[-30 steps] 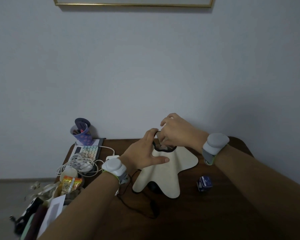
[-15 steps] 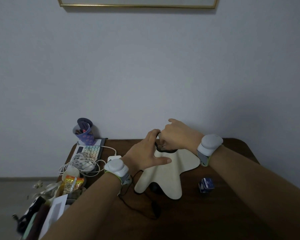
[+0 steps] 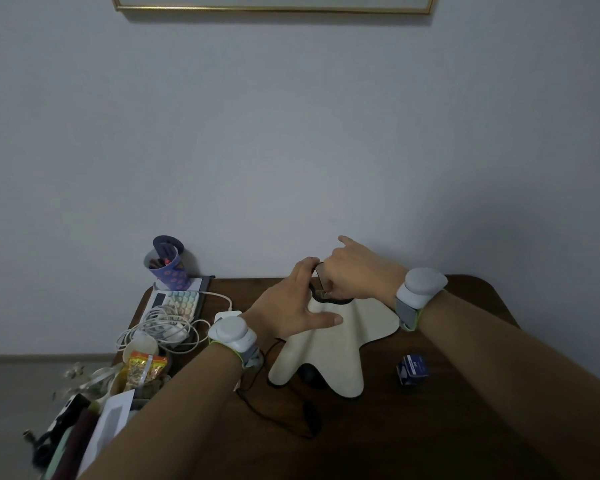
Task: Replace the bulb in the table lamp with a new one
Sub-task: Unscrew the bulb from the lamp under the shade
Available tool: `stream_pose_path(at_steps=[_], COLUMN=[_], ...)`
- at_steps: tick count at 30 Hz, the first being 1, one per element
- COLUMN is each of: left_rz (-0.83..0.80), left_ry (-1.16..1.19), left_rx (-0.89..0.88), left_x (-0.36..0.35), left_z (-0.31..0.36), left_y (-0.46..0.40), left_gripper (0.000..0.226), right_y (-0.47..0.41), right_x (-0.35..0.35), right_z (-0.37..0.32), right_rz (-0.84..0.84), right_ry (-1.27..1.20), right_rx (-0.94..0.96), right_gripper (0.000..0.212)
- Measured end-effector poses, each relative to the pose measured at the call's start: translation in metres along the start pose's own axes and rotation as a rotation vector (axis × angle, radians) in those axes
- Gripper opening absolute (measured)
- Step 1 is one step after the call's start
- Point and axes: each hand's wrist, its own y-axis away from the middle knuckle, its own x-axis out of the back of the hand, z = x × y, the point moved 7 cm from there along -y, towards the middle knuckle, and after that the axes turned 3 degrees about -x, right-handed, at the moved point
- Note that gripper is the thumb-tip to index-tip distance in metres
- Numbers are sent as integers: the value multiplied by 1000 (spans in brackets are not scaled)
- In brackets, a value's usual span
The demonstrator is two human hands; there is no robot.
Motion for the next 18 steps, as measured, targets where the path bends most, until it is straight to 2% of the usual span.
stream_pose_path(at_steps=[12, 18], left_rz=[-4, -5], left_ry=[-4, -32], left_rx=[0, -6], left_x=[3, 3], left_z=[2, 5], left_y=[2, 3], left_gripper=[115, 115], right_y=[-1, -2], right_x=[2, 0], right_z=[-1, 5], right_rz=[8, -2], right_ry=[-55, 7], right_rx=[53, 11], right_gripper=[16, 35])
